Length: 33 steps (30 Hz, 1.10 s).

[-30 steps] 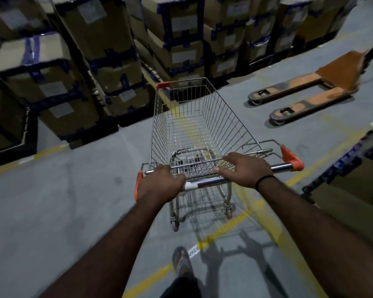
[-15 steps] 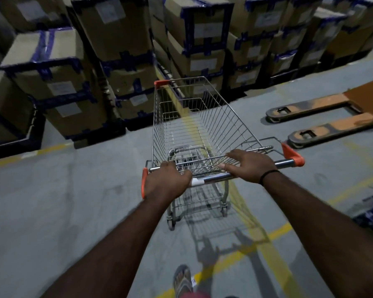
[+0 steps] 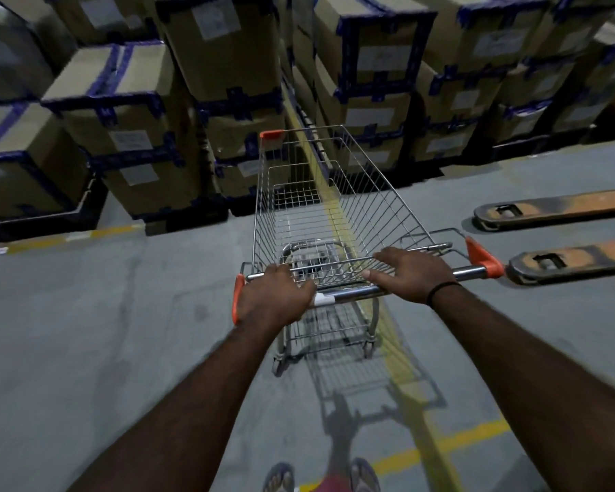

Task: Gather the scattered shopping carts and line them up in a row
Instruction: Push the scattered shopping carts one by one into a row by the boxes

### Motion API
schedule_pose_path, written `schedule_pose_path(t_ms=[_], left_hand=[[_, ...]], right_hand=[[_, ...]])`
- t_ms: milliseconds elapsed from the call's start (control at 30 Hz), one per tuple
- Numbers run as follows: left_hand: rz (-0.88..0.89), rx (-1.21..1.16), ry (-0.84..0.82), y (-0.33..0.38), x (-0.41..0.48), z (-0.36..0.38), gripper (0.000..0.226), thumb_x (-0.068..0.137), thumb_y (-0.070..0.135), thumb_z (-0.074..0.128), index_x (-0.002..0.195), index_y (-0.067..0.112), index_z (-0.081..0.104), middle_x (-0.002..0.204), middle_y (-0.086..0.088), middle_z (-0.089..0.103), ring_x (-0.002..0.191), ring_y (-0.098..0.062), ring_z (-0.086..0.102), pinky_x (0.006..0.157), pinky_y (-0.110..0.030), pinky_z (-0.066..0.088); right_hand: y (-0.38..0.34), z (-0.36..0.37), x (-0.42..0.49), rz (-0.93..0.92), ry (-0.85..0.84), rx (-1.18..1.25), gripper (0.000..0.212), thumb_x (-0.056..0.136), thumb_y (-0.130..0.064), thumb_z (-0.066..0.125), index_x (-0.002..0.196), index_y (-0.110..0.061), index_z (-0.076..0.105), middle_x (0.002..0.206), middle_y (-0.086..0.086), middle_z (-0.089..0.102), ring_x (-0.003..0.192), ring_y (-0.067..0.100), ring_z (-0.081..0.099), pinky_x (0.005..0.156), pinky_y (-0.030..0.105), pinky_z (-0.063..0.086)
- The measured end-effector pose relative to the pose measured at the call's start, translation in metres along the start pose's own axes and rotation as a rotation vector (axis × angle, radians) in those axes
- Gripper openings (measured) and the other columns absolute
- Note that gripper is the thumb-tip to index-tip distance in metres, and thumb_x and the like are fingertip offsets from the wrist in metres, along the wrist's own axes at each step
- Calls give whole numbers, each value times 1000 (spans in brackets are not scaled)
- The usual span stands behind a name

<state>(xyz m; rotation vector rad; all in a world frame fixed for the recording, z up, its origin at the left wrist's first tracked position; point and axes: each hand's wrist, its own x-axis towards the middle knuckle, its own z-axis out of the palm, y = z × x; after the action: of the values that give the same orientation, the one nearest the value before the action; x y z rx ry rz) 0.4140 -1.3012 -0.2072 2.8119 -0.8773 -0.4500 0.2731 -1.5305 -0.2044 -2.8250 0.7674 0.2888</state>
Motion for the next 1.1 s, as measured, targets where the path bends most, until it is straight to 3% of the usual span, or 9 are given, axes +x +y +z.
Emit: schedule_pose_path(t_ms=[300,500,633,800,1000,1100], left_hand=[[-83,-16,31,29,18,2,76,85,71,29,141,25,52,147,2,53,130,-21,55,121,-54,13],[-98,-5,45,33,17,3,75,90,70,27,145,25,49,152,2,49,135,-20,51,122,-53,11],[-107,8,58,37,13,2,67,94,62,24,140,24,54,148,1,52,133,-19,51,122,-53,10],[-138,80,78,43,6,1,70,94,62,21,128,18,64,136,-5,61,123,-25,58,115,-49,23],[-131,105,92,46,-7,-8,66,95,66,27,117,18,66,125,-6,67,116,-25,61,115,-48,28],[-124,110,112,49,-14,-19,58,98,62,36,113,16,68,116,-8,69,106,-28,63,94,-41,43]], right_hand=[[28,-12,27,-77,-17,-26,97,74,-95,18,147,-36,44,156,-11,41,134,22,49,102,43,45],[31,-13,28,-102,-21,-33,105,70,-95,9,150,-33,40,158,-8,38,137,23,46,103,44,44],[30,-12,27,-117,-40,-44,94,82,-88,16,153,-31,36,161,-5,32,141,22,42,105,45,43],[25,-18,23,-127,-112,-9,93,86,-85,17,155,-24,33,163,1,26,143,25,38,110,46,39],[16,-31,26,-180,-81,-129,87,86,-83,19,141,-23,49,143,6,52,124,27,55,98,46,48],[8,-35,27,-212,-30,-150,85,85,-84,19,134,-25,56,134,5,60,115,25,59,92,42,50]])
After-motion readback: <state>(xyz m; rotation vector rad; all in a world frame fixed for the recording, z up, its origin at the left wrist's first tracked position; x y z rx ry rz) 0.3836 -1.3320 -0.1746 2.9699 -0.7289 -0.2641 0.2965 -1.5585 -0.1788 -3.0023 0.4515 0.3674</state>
